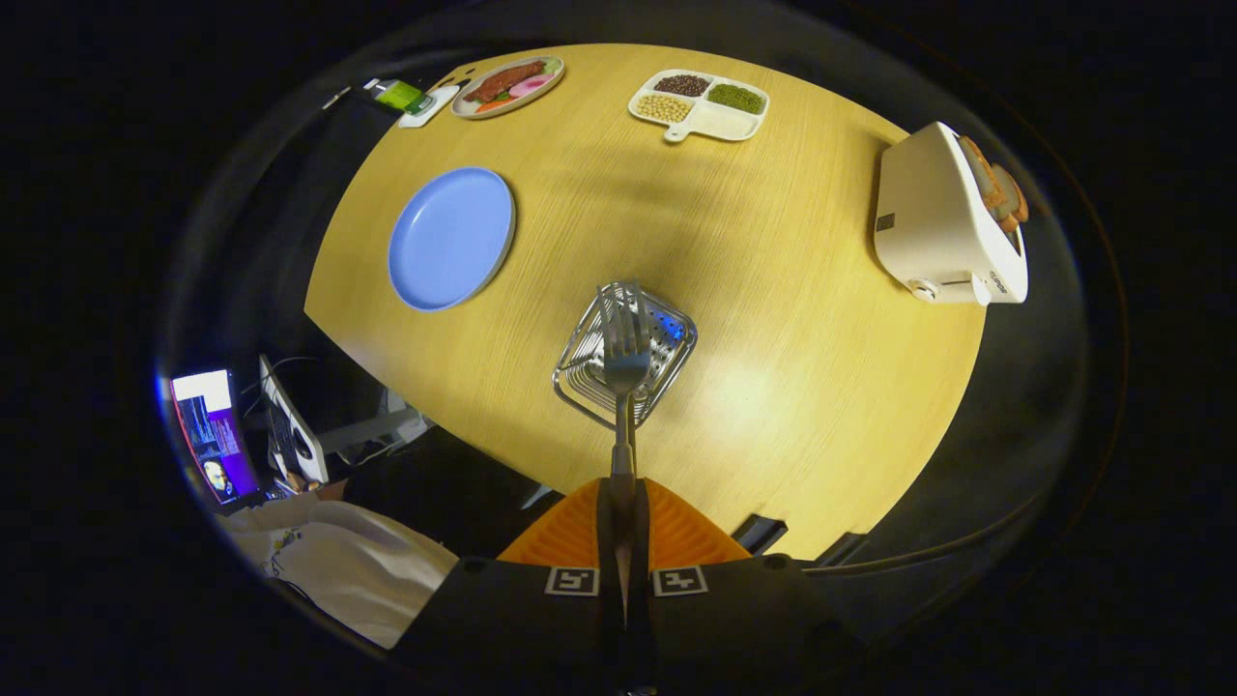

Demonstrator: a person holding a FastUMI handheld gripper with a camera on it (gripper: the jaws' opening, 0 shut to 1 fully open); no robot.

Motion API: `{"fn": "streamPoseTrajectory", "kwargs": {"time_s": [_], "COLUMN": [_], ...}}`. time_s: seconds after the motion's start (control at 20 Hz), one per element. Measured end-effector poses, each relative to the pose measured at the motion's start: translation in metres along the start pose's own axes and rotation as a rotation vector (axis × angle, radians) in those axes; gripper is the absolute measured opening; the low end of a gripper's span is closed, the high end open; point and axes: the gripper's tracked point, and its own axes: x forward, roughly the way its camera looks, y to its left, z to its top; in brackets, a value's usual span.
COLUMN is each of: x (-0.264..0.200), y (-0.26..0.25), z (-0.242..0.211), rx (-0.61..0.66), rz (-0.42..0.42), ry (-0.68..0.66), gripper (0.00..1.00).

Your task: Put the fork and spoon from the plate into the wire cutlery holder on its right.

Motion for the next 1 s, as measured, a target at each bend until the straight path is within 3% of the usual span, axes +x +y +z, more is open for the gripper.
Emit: {"fn": "streamPoseTrajectory", "kwargs": {"time_s": [0.35,1.0], "x": [0.018,0.032], "y": [-0.012,-0.018], "z": [-0.004,0.006], "rx": [-0.078,-0.024], "rz": [0.009,0.064], "ry": [0.186,0.262], "gripper": [0.06,0.07]}}
